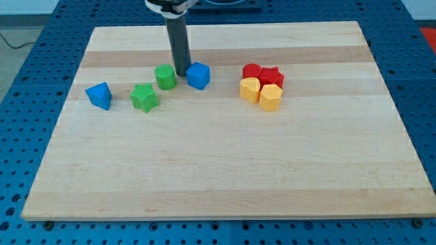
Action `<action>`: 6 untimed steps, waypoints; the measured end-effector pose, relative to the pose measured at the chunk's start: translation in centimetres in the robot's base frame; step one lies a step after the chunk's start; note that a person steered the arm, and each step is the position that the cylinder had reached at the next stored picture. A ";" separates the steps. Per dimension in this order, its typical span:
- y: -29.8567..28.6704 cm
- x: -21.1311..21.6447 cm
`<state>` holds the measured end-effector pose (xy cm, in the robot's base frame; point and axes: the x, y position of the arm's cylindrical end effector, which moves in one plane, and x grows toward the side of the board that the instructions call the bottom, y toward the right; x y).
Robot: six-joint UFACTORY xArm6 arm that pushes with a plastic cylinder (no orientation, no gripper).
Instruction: Place the green circle to the top of the green star
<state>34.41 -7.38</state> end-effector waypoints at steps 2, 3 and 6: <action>-1.5 -0.4; -4.1 0.6; 0.9 1.5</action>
